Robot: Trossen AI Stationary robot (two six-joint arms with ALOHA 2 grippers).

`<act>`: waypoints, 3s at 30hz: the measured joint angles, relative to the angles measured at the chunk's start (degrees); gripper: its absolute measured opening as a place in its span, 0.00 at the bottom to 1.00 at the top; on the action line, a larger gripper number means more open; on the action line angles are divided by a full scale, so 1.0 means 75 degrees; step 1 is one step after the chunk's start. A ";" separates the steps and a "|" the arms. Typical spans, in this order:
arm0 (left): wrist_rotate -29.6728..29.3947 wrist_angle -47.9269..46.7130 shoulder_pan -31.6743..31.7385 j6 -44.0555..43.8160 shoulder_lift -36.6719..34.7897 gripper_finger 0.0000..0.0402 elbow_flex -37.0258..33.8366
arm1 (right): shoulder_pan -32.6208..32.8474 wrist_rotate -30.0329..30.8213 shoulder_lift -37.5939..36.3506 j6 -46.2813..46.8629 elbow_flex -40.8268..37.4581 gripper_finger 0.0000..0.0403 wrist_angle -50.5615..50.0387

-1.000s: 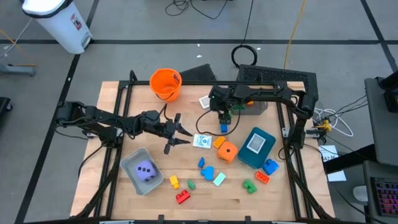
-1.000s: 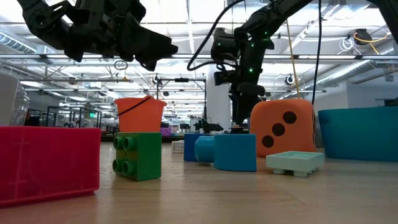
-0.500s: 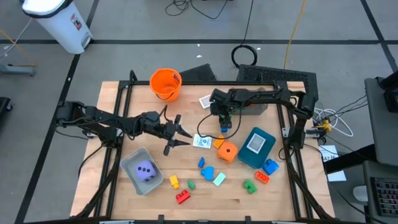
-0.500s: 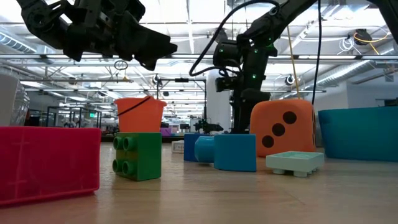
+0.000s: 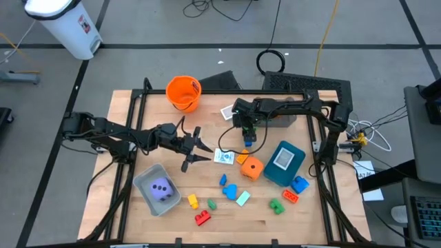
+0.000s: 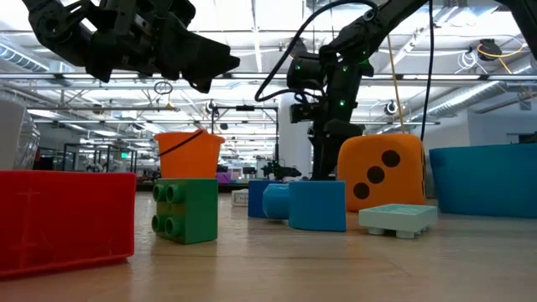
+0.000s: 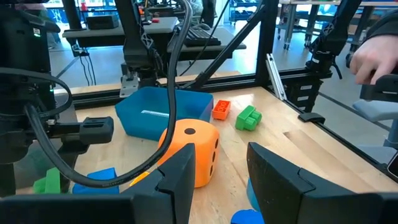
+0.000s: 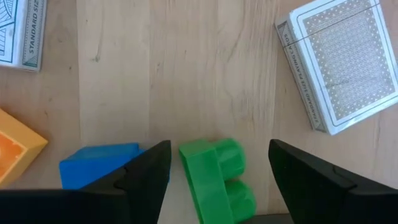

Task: Pick & Place Toys
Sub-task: Put the green game piece into the black bin

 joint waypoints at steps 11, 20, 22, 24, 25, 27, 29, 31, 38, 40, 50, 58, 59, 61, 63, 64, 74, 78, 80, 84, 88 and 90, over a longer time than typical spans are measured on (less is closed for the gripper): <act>-0.0003 -0.0068 0.0000 0.0000 0.0003 0.38 0.0003 | 0.0000 -0.0051 0.0895 0.0041 0.0012 0.59 0.0087; -0.0003 -0.0122 0.0000 0.0047 0.0003 0.38 0.0003 | 0.0000 -0.0015 0.0533 -0.0041 -0.0017 0.59 0.0100; -0.0003 -0.0122 0.0000 0.0039 0.0002 0.38 0.0003 | 0.0003 -0.0017 0.0325 -0.0031 -0.0009 0.59 0.0143; -0.0003 -0.0122 0.0000 -0.0003 0.0003 0.38 0.0003 | 0.0009 -0.0017 0.0165 -0.0007 -0.0009 0.59 0.0140; -0.0006 -0.0120 0.0000 -0.0009 0.0000 0.38 0.0003 | 0.0009 -0.0016 0.0080 -0.0034 -0.0009 0.59 0.0138; -0.0003 -0.0125 0.0000 -0.0012 0.0000 0.38 0.0003 | 0.0009 -0.0019 -0.0132 -0.0255 -0.0010 0.59 0.0144; -0.0003 -0.0124 -0.0001 -0.0013 0.0001 0.38 0.0003 | 0.0009 -0.0020 -0.0351 -0.0414 -0.0009 0.59 0.0163; -0.0003 -0.0125 -0.0003 -0.0017 0.0003 0.38 0.0003 | 0.0009 -0.0031 -0.0479 -0.0312 -0.0009 0.59 0.0107; -0.0002 -0.0131 -0.0004 -0.0032 0.0001 0.38 0.0003 | 0.0009 -0.0003 -0.0535 -0.0606 -0.0009 0.59 -0.1100; -0.0003 -0.0128 -0.0003 -0.0029 0.0003 0.38 0.0003 | 0.0039 -0.0009 -0.0373 -0.0571 -0.0004 0.59 -0.1067; -0.0003 -0.0125 -0.0003 -0.0018 0.0003 0.38 0.0003 | 0.0165 0.0589 0.0030 -0.0782 -0.0009 0.59 -0.1142; 0.0000 -0.0132 -0.0003 -0.0029 0.0003 0.38 0.0003 | 0.0152 0.0554 0.0173 -0.0828 0.0003 0.59 -0.1003; -0.0001 -0.0132 -0.0003 -0.0029 0.0002 0.38 0.0003 | 0.0145 0.0547 0.0186 -0.0828 0.0003 0.59 -0.1023; -0.0001 -0.0134 -0.0003 -0.0029 0.0003 0.38 0.0003 | 0.0141 0.0548 0.0176 -0.0831 0.0003 0.59 -0.1067; 0.0000 -0.0134 -0.0003 -0.0026 0.0001 0.38 0.0003 | 0.0136 0.0544 0.0244 -0.0829 0.0003 0.59 -0.0960; -0.0002 -0.0134 -0.0003 -0.0028 0.0002 0.38 0.0003 | 0.0134 0.0545 0.0273 -0.0809 0.0003 0.59 -0.0947; 0.0000 -0.0154 -0.0003 -0.0027 0.0002 0.38 0.0003 | 0.0137 0.0545 0.0405 -0.0656 -0.0006 0.52 -0.0840; 0.0000 -0.0154 -0.0003 -0.0026 0.0003 0.38 0.0003 | 0.0134 0.0548 0.0423 -0.0575 -0.0003 0.41 -0.0689; 0.0000 -0.0154 -0.0003 -0.0029 0.0002 0.38 0.0003 | 0.0134 0.0571 0.0420 -0.0572 -0.0003 0.35 -0.0672; 0.0000 -0.0154 -0.0003 -0.0027 0.0002 0.38 0.0003 | 0.0134 0.0577 0.0420 -0.0574 -0.0003 0.24 -0.0669; 0.0000 -0.0163 -0.0003 -0.0029 0.0000 0.38 0.0003 | 0.0134 0.0583 0.0420 -0.0574 -0.0003 0.14 -0.0621; 0.0000 -0.0166 -0.0003 -0.0029 0.0003 0.38 0.0003 | 0.0134 0.0596 0.0414 -0.0574 0.0000 0.10 -0.0621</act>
